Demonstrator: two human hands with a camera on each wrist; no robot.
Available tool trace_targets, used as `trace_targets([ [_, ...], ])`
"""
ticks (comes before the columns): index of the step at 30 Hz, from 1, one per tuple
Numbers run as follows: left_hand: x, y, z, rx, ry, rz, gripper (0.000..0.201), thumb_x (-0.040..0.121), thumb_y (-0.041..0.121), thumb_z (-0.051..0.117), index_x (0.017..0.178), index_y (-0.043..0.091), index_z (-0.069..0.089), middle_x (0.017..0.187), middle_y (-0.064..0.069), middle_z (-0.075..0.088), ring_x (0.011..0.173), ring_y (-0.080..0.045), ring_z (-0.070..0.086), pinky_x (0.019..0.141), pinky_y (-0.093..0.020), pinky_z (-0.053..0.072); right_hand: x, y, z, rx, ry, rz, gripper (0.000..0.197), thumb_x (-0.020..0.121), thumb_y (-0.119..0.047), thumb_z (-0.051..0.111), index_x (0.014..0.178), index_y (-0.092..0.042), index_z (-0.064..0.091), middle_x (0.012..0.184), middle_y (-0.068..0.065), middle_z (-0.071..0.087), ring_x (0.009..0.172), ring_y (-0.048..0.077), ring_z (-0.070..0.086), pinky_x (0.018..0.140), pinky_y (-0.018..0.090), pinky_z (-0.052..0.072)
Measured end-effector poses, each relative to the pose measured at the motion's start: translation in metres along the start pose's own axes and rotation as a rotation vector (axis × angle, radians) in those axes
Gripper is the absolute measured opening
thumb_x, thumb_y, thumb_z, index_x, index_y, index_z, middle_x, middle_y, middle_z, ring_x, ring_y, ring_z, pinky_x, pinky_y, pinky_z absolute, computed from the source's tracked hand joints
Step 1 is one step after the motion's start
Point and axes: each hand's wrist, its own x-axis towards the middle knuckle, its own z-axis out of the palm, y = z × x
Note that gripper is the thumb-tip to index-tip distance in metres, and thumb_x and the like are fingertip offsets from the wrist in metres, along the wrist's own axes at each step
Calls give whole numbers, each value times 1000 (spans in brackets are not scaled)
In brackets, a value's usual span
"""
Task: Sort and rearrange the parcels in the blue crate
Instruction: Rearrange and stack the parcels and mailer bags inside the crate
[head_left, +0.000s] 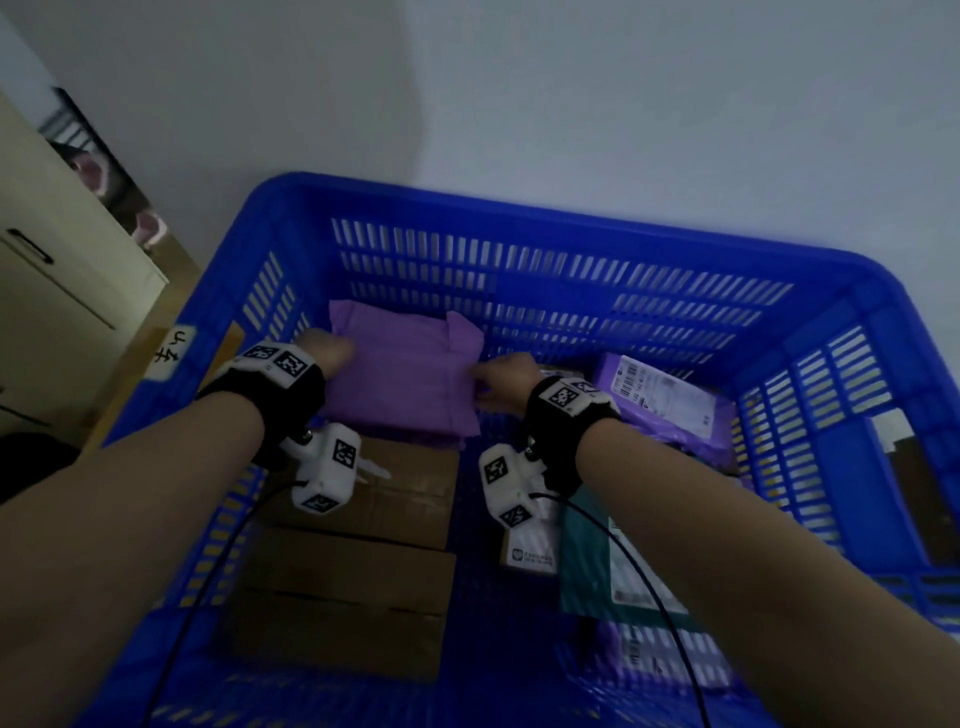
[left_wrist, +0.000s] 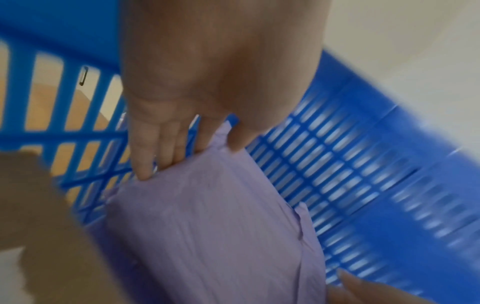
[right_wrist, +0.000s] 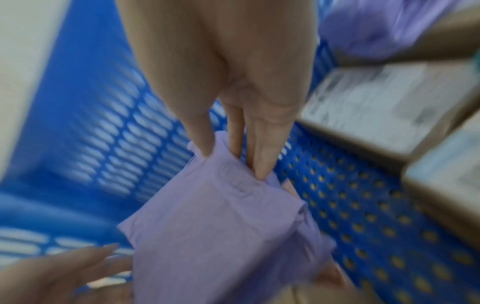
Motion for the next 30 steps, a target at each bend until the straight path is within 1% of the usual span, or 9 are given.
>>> trace_targets([
  [2, -3, -1, -5, -211, -19, 107, 41, 98, 16, 41, 126, -12, 52, 131, -30, 54, 120, -41, 53, 82, -43, 49, -14, -3, -13, 133, -3, 3, 20, 90, -18, 59, 100, -1, 61, 83, 11, 59, 73, 24, 62, 64, 32, 59],
  [4, -17, 3, -9, -424, -39, 95, 44, 97, 33, 40, 118, 0, 58, 117, -23, 60, 101, -34, 60, 63, -33, 45, -25, -5, -27, 165, -10, -15, 28, 91, -31, 57, 95, -4, 60, 83, 9, 59, 73, 25, 61, 63, 32, 56],
  [7, -42, 16, -12, -637, -149, 80, 50, 95, 53, 33, 100, 9, 55, 106, -13, 54, 83, -28, 56, 72, -37, 47, -44, -5, -47, 217, 8, -37, 32, 94, -37, 52, 83, -7, 57, 84, 8, 58, 75, 25, 60, 62, 31, 53],
  [11, -59, 30, -13, -860, -259, 80, 63, 96, 56, 27, 109, 0, 52, 112, -18, 50, 82, -30, 57, 84, -39, 47, -66, 0, -69, 305, 46, -81, 34, 97, -32, 46, 75, -7, 53, 78, 10, 56, 69, 22, 57, 58, 28, 52],
  [14, -75, 37, -16, -931, -276, 119, 47, 93, 49, 46, 90, 3, 53, 95, -13, 57, 73, -25, 59, 68, -33, 52, -77, 3, -86, 391, 71, -104, 41, 99, -35, 39, 77, -3, 54, 81, 15, 56, 71, 25, 57, 64, 30, 52],
  [17, -84, 40, -18, -970, -269, 215, 31, 85, 35, 66, 102, 10, 58, 87, -9, 63, 76, -22, 64, 62, -28, 56, -86, 2, -101, 488, 71, -136, 45, 98, -42, 41, 79, -4, 53, 82, 14, 57, 72, 27, 59, 66, 35, 49],
  [22, -101, 44, -28, -1046, -334, 403, 13, 88, 7, 61, 100, 3, 63, 86, -9, 70, 66, -14, 70, 57, -20, 59, -106, -7, -113, 534, 68, -269, 10, 92, -14, 57, 95, -4, 58, 90, 11, 57, 72, 22, 60, 69, 29, 55],
  [27, -118, 41, -33, -862, -375, 543, 23, 86, -11, 54, 106, -3, 60, 98, -13, 66, 76, -17, 70, 65, -23, 60, -119, -14, -116, 550, 79, -407, 8, 90, -1, 56, 95, -4, 61, 85, 12, 62, 68, 18, 59, 55, 19, 55],
  [30, -125, 37, -33, -841, -347, 563, 27, 83, -12, 59, 107, 0, 60, 103, -14, 66, 93, -25, 65, 77, -31, 59, -127, -17, -116, 551, 113, -479, 17, 87, 1, 61, 103, -2, 63, 88, 15, 66, 66, 19, 63, 61, 24, 57],
])
